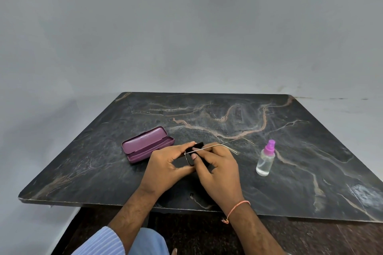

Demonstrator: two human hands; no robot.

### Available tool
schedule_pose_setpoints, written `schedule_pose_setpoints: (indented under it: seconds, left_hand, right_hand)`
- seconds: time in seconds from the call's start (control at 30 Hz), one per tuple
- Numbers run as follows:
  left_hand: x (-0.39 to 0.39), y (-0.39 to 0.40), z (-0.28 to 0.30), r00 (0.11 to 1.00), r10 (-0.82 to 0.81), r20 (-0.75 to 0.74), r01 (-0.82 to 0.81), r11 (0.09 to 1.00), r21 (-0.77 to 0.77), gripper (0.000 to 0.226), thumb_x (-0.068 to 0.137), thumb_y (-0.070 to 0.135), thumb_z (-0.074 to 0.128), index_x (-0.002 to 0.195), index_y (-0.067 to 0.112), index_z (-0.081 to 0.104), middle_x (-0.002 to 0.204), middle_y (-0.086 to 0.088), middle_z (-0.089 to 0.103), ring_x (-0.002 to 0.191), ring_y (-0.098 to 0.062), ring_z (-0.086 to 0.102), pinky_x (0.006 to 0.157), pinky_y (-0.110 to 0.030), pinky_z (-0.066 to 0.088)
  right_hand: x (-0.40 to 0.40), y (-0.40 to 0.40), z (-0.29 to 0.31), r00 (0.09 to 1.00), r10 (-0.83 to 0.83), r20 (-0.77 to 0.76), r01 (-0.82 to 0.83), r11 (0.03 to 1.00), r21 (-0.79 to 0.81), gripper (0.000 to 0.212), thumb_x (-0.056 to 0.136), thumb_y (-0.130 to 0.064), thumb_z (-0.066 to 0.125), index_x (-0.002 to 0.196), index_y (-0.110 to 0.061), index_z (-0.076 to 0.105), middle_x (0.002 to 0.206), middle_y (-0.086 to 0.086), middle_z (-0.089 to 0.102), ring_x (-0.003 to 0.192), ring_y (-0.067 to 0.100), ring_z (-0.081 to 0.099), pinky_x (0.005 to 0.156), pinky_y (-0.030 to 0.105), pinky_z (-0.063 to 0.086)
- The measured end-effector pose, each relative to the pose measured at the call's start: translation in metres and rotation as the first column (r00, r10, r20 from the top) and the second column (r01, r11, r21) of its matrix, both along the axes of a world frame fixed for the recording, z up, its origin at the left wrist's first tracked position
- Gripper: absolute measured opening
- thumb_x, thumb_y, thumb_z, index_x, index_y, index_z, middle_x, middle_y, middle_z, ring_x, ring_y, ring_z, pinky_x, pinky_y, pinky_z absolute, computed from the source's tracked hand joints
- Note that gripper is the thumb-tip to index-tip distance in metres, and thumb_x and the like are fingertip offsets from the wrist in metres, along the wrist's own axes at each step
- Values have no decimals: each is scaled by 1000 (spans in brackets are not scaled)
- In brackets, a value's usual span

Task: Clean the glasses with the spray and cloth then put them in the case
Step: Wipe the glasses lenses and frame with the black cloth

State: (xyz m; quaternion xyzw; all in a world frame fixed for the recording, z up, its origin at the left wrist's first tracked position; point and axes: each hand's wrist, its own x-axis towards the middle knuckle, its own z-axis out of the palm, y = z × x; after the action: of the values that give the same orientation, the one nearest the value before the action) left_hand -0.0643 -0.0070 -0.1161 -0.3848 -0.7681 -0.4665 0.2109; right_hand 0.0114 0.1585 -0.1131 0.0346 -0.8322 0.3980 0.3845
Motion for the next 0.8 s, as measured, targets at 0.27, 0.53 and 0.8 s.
schedule_pose_setpoints:
  seconds: [0.27, 0.53, 0.8]
  left_hand:
    - [-2, -1, -1, 999, 22, 45, -23, 1000, 13, 61, 77, 11, 97, 135, 16, 76, 128, 10, 79, 120, 5, 73, 105, -18, 56]
    - [-2, -3, -1, 997, 24, 68, -26, 999, 26, 58, 78, 18, 95, 133, 19, 77, 126, 13, 79, 119, 5, 74, 104, -20, 58]
    - [3, 1, 6, 989, 26, 148, -38, 996, 81, 70, 66, 35, 103, 130, 20, 79, 118, 18, 81, 111, 8, 76, 101, -12, 55]
  right_hand:
    - [2, 0, 0, 1000, -30, -4, 30, 1000, -5, 14, 90, -28, 72, 94, -24, 85, 88, -17, 65, 92, -1, 61, 83, 21, 50]
    - [6, 2, -1, 993, 118, 31, -117, 992, -51, 15, 94, -28, 74, 103, -26, 85, 97, -18, 69, 101, 11, 68, 85, 25, 54]
    - [11, 27, 8, 965, -251, 80, 263, 930, -257, 10, 93, -23, 76, 87, -28, 82, 80, -13, 67, 79, 5, 66, 68, 22, 48]
